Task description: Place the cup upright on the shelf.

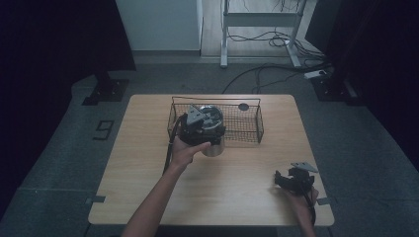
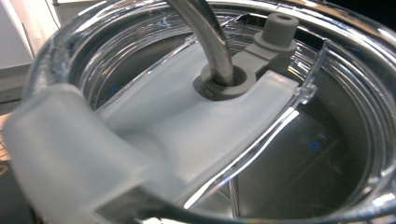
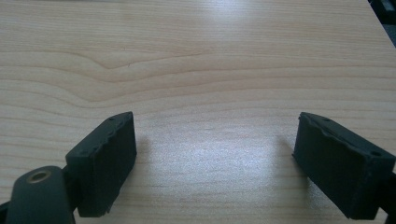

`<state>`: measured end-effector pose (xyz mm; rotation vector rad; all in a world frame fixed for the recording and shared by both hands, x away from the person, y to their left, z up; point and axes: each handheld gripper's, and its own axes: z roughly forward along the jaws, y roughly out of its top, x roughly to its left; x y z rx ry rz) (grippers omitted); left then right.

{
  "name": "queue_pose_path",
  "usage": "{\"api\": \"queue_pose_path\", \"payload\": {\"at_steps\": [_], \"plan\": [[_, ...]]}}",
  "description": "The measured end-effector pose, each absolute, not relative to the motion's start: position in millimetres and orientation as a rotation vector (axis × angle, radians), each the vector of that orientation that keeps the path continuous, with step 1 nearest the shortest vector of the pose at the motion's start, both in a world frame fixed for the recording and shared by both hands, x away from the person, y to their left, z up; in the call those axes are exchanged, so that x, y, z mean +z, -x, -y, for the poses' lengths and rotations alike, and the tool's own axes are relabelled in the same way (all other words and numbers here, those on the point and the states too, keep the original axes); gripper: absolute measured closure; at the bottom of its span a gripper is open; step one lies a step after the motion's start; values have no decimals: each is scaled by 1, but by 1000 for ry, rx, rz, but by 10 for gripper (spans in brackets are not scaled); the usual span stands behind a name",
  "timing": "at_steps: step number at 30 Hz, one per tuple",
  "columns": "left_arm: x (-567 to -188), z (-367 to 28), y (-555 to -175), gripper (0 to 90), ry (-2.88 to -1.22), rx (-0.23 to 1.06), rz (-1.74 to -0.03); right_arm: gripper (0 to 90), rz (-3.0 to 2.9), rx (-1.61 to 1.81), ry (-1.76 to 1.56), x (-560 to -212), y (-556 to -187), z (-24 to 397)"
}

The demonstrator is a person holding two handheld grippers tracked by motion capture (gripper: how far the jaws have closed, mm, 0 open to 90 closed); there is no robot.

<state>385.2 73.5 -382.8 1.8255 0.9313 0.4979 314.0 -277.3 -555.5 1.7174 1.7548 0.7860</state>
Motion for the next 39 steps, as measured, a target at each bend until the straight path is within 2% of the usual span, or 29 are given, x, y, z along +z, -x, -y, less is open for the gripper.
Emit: {"api": "queue_pose_path", "payload": {"at_steps": [39], "plan": [[-372,-65,-422,38,-1840,530,-947,128,-1741,781,-1726,-556,-315,278]]}}
